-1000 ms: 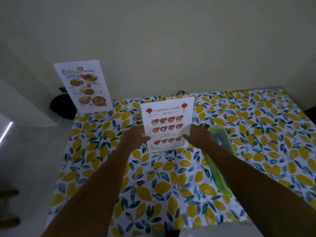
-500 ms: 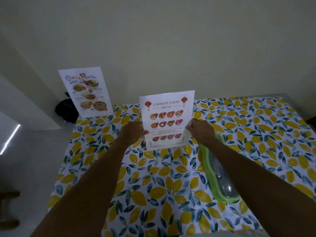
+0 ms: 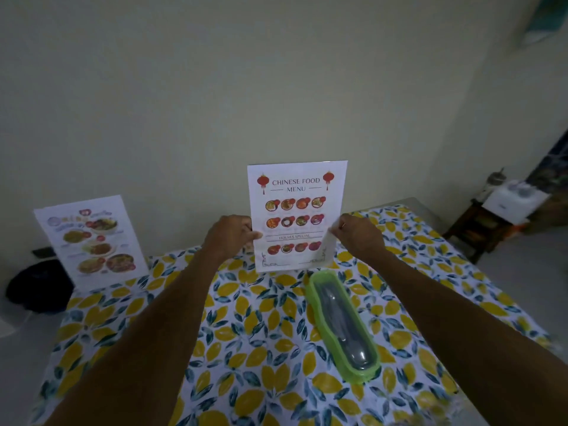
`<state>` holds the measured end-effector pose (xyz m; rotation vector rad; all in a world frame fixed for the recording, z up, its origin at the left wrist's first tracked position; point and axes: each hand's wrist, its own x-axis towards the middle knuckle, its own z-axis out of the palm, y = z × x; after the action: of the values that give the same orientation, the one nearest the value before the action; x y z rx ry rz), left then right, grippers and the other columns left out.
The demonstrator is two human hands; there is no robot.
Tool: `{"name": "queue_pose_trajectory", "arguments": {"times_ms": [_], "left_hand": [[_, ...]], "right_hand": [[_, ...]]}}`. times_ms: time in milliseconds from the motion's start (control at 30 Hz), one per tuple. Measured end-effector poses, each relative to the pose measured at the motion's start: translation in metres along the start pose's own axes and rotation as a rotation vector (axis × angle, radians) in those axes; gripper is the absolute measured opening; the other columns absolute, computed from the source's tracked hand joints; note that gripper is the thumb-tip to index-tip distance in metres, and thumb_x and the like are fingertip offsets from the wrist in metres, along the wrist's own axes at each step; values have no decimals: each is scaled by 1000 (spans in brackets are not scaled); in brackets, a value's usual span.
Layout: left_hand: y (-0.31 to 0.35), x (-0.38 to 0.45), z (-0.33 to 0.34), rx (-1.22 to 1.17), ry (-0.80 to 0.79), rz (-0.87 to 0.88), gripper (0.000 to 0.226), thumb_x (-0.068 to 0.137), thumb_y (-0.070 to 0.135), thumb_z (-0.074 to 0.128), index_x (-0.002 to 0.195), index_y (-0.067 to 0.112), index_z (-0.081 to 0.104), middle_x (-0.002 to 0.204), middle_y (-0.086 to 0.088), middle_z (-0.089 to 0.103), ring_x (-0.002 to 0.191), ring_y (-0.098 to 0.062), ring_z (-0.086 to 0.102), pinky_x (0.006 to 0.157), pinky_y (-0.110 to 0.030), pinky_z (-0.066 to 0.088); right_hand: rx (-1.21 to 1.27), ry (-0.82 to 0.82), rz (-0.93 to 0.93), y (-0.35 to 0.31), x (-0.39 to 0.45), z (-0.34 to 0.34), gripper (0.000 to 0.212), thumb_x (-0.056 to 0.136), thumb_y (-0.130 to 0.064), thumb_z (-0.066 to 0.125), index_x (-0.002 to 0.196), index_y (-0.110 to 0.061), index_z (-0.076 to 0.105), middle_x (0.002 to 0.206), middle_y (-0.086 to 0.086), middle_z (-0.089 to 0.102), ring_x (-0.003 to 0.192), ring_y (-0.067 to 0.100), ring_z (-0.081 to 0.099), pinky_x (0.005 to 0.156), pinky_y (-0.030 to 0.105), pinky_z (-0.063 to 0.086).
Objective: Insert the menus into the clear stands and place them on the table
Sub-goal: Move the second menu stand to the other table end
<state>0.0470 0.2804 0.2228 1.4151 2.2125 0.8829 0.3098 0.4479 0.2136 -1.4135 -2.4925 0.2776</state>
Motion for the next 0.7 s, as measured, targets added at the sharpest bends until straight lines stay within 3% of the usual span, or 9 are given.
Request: {"name": "queue_pose_trajectory", "arguments": {"times_ms": [133, 300, 533, 700], "left_hand": [[45, 22, 19, 13, -2, 92, 19, 80, 38, 77, 86, 20, 74, 71, 11, 73, 59, -2, 68, 70, -36, 60], [93, 47, 58, -27, -50, 164, 20, 83, 34, 76, 79, 16, 68, 71, 5, 75, 59, -8, 71, 68, -38, 61], [154, 102, 119, -16, -40, 211, 24, 83, 37, 74, 76, 17, 63, 73, 5, 73, 64, -14, 70, 68, -43, 59], [196, 158, 182, 21, -11, 200, 23, 84, 42, 71, 82, 20, 64, 79, 5, 73, 67, -15, 70, 69, -42, 59]], "right_hand": [[-1, 67, 54, 42, -4, -31, 31, 91, -49, 53, 92, -19, 60, 96, 8, 71, 87, 29, 65, 67, 37, 51], [97, 130, 145, 98, -1, -54, 26, 90, -44, 57, 85, -19, 58, 92, 7, 70, 74, 23, 59, 62, 30, 41], [231, 193, 209, 189, 34, -60, 24, 91, -42, 59, 86, -20, 52, 95, 7, 73, 82, 27, 68, 69, 39, 56], [234, 162, 218, 271, 94, -60, 25, 91, -45, 57, 83, -23, 48, 89, 6, 71, 78, 27, 65, 64, 35, 50]]}}
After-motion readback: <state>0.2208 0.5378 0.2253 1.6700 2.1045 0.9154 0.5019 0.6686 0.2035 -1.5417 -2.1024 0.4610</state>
